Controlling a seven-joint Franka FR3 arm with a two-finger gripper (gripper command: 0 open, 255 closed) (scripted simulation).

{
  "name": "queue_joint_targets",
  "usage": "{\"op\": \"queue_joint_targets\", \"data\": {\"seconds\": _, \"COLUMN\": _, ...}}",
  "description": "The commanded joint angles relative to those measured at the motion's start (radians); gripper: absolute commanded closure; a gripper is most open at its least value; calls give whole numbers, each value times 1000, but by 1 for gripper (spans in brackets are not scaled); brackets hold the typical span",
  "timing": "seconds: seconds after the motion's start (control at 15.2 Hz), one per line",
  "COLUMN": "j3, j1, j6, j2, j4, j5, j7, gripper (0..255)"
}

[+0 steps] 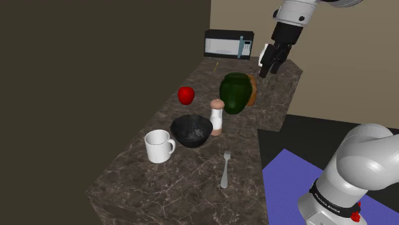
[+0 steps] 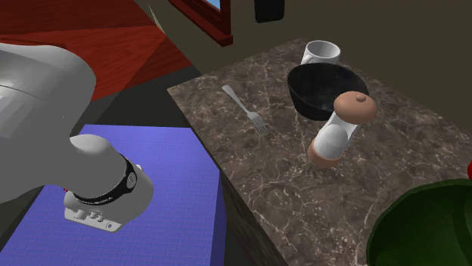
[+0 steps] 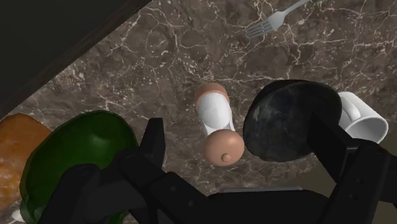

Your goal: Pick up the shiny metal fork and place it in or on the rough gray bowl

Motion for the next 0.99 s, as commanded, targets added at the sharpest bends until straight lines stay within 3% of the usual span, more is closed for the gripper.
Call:
{"op": "queue_joint_targets", "data": {"seconds": 0.0, "j3": 0, "j1": 0, "j6": 0, "j2": 0, "j4": 0, "j5": 0, "j7": 0, "gripper": 0}}
{"op": "queue_joint_targets", "data": {"seconds": 0.46, "j3": 145, "j1": -42, "j6": 108, "j2": -35, "j4": -197, "j5": 97, "j7": 294, "gripper": 0}}
{"op": "queue_joint_targets", "data": {"seconds": 0.92, "j3": 311, "j1": -61, "j6": 241, "j2": 9, "j4": -331, "j5": 228, "j7": 590, "gripper": 0}}
